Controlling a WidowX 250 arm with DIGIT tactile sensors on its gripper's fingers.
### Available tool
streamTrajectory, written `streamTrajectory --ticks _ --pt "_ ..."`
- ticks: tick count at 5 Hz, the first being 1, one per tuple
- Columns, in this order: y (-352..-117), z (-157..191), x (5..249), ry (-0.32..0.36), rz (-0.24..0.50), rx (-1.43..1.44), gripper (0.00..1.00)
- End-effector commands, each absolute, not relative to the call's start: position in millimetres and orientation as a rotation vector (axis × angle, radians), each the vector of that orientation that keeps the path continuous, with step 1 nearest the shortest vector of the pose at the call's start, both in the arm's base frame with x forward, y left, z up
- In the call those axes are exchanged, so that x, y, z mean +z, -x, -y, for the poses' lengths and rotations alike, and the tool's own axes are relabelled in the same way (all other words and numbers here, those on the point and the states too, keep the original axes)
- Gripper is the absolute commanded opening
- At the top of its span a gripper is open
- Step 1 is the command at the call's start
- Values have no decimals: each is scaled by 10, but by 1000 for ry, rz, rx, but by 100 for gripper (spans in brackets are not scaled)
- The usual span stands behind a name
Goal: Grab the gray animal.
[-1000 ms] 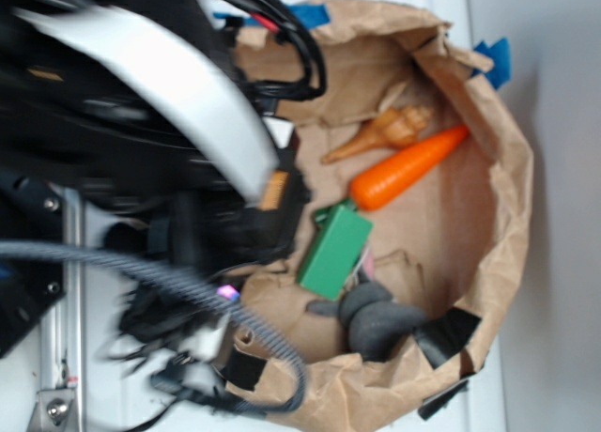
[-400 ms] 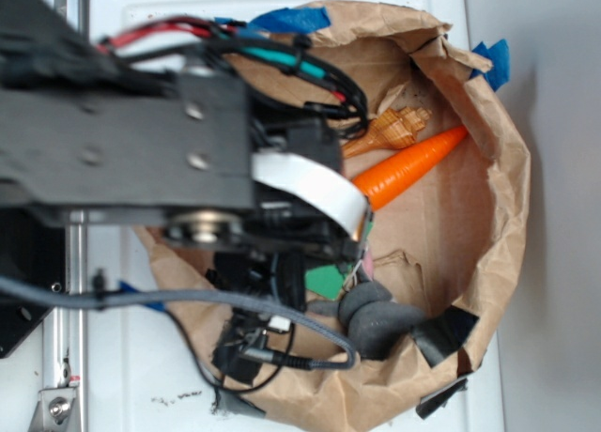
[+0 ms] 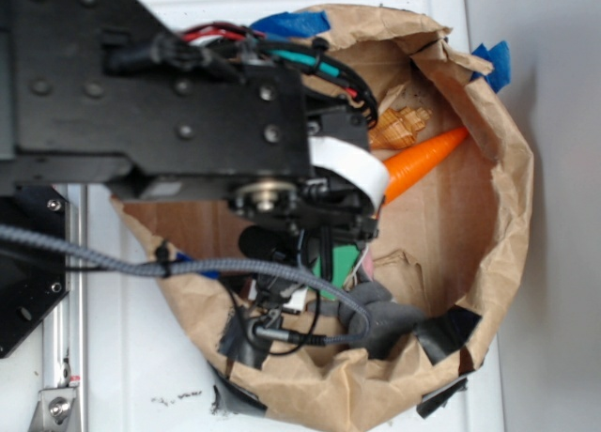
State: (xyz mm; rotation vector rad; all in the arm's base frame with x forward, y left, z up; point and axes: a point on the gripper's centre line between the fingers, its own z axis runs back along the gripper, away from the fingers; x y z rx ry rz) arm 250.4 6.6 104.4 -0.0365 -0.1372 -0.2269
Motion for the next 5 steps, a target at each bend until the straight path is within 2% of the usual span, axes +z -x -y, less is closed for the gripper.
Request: streamTrajectory --ticks 1,2,4,5 --pt "-2623 -81 977 -5 183 -234 100" --pt "-2636 -37 889 -1 180 -256 100" --pt "-2578 335 851 39 264 -453 100" --pt "-2548 525 796 16 296 -532 100"
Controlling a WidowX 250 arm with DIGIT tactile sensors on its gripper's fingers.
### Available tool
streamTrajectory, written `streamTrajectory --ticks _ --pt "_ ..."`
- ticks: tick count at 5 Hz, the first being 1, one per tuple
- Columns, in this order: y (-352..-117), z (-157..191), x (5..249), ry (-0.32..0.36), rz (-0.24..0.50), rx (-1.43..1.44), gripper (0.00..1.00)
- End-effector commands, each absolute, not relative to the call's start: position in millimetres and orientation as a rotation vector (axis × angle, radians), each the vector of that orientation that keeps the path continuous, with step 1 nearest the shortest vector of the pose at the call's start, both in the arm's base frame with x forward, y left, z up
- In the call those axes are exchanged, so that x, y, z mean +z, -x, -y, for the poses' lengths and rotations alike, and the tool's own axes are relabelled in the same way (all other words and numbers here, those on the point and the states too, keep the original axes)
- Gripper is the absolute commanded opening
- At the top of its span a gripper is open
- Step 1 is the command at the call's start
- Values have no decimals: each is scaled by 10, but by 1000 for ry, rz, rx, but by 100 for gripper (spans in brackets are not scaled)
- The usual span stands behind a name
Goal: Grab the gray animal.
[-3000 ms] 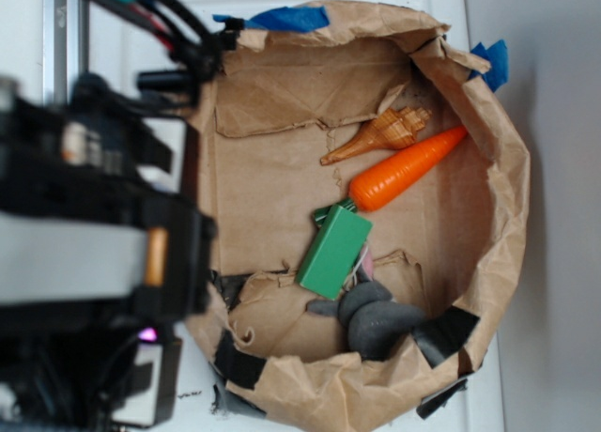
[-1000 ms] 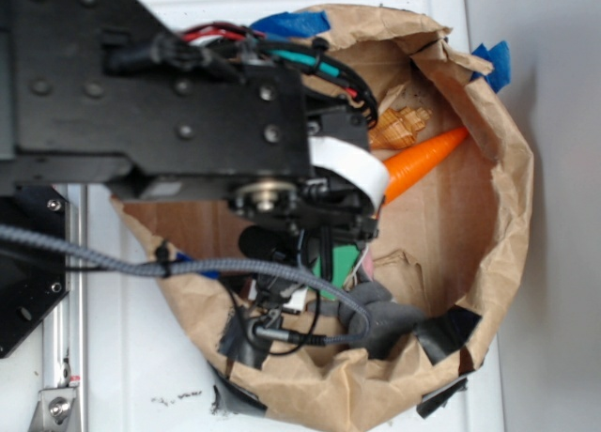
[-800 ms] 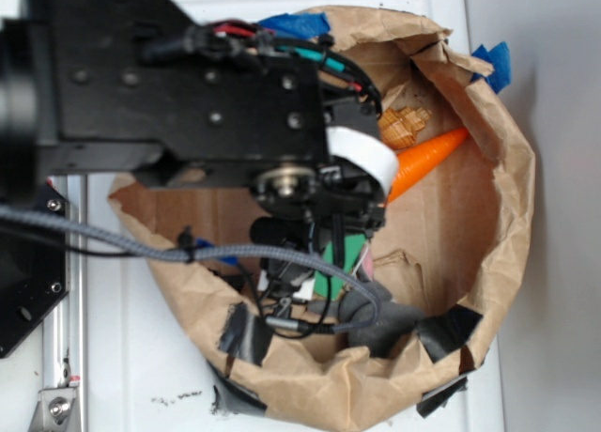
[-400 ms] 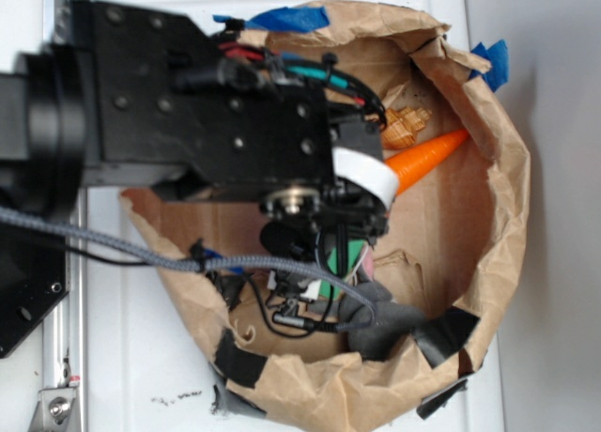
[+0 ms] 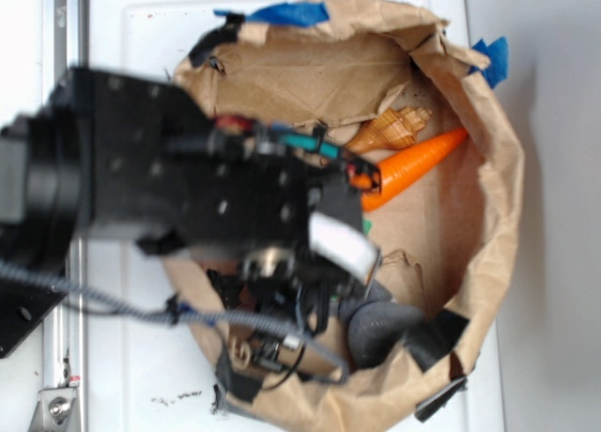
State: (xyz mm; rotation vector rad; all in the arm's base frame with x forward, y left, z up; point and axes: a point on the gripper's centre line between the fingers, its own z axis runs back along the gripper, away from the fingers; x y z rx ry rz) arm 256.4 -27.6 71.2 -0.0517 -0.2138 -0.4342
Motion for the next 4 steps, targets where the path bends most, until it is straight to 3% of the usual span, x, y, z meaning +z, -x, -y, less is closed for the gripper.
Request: streamTrajectory --ticks 1,3,4 --pt "-2638 597 727 10 321 -579 100" --pt "-2889 508 653 30 357 -552 100" --pt "-2931 567 540 146 394 -609 100"
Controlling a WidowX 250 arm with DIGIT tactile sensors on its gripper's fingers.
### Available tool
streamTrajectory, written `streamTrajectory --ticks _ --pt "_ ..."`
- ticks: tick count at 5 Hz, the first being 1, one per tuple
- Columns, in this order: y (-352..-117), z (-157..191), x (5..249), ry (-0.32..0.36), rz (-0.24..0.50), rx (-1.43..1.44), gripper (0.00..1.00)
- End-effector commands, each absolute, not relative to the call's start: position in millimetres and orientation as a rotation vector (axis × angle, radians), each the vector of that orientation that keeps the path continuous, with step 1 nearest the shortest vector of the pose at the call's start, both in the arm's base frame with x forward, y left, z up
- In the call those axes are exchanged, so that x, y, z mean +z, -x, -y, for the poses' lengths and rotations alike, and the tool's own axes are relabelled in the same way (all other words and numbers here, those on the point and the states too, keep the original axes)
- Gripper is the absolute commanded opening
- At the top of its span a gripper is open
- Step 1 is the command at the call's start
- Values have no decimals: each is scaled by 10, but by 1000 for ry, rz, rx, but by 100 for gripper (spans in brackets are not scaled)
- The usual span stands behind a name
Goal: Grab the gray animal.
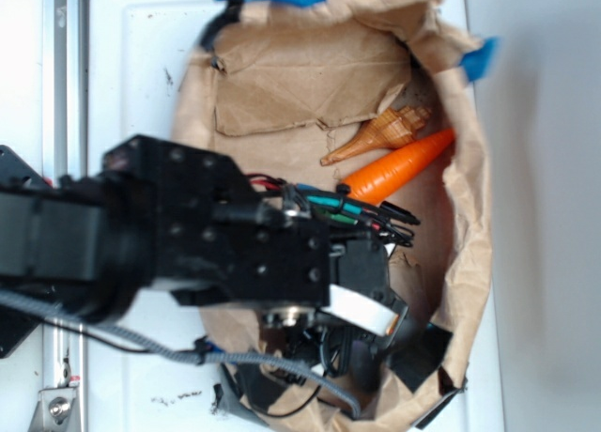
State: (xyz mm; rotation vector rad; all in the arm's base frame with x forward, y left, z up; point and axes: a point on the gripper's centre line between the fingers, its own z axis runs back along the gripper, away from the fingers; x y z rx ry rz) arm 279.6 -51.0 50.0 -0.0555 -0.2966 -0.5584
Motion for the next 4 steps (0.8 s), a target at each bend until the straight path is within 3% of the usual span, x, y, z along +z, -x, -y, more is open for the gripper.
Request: streamTrajectory --ticks 1,2,3,4 --pt "-2927 631 396 154 436 -652 100" --pt "-2940 635 260 99 412 -651 100" --pt "-2878 619 233 68 410 -600 0" --pt "-2782 605 273 46 379 -546 0"
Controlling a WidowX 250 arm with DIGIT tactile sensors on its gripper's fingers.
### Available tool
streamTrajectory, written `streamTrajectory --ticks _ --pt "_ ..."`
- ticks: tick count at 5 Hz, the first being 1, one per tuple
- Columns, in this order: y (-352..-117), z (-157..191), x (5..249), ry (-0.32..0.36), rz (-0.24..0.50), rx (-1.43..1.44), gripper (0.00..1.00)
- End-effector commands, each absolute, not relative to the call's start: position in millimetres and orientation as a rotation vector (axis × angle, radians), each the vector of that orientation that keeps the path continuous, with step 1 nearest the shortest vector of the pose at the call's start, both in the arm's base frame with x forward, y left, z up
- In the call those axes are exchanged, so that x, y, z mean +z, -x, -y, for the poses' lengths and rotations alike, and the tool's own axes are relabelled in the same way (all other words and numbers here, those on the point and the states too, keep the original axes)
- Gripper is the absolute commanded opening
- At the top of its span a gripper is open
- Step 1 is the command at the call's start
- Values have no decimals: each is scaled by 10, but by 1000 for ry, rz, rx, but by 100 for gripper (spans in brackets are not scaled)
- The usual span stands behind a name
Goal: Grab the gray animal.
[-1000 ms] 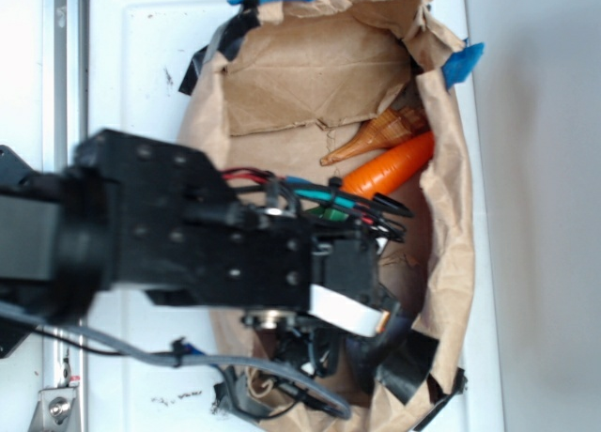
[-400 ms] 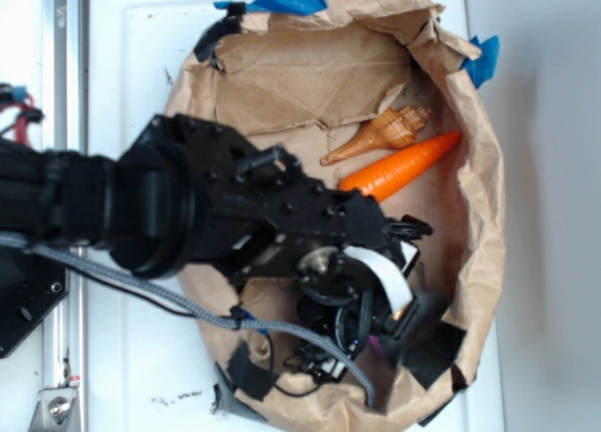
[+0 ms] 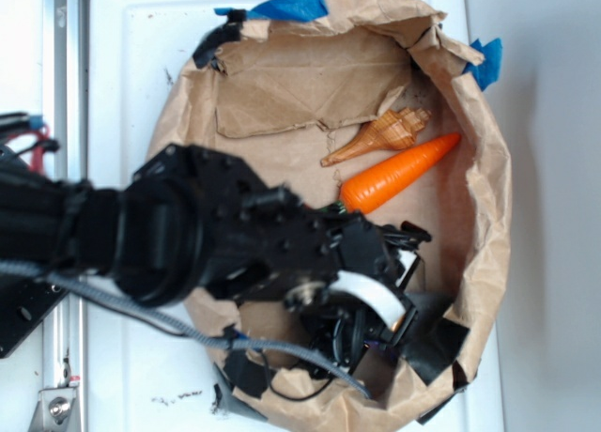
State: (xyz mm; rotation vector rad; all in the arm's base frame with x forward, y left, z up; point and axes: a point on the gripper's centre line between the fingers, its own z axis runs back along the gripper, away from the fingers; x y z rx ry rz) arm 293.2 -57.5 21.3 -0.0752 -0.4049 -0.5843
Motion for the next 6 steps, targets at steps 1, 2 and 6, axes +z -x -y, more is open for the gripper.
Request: streamTrajectory --ticks 1,2,6 --pt "-2661 559 541 82 329 -417 0" --pt "-2861 302 812 171 167 -237 0" --pt "-2358 -120 1654 66 103 164 0"
